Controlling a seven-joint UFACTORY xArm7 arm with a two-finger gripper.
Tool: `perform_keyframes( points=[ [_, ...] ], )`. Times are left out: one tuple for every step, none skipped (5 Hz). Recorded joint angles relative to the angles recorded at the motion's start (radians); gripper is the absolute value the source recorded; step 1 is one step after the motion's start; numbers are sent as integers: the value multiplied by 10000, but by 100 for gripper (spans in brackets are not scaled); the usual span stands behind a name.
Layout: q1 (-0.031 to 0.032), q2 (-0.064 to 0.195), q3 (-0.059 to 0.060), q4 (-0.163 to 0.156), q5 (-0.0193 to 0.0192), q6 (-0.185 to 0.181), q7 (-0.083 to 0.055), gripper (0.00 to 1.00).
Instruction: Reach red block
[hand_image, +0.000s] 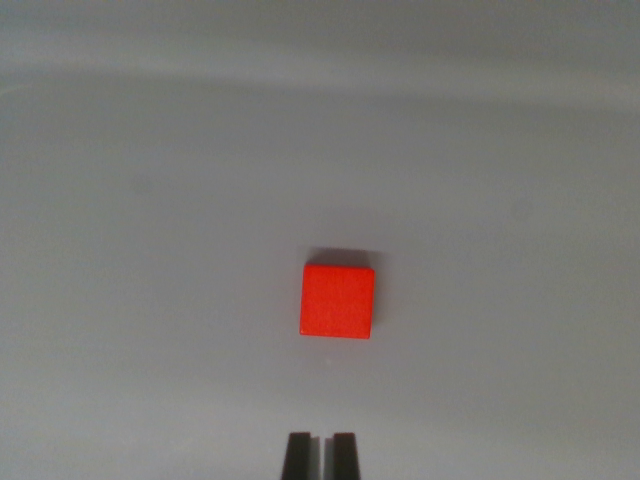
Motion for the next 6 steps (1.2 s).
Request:
perform_keyframes(
  points=[
    [-16,244,-19,-217,22,-430,-31,0],
    [-16,244,-19,-217,22,-430,-31,0],
    [-34,501,-40,-446,46,-882,-63,0],
    [-34,501,-40,-446,46,-882,-63,0],
    [-50,755,-60,-671,69,-1329,-94,0],
    [-50,755,-60,-671,69,-1329,-94,0]
  ],
)
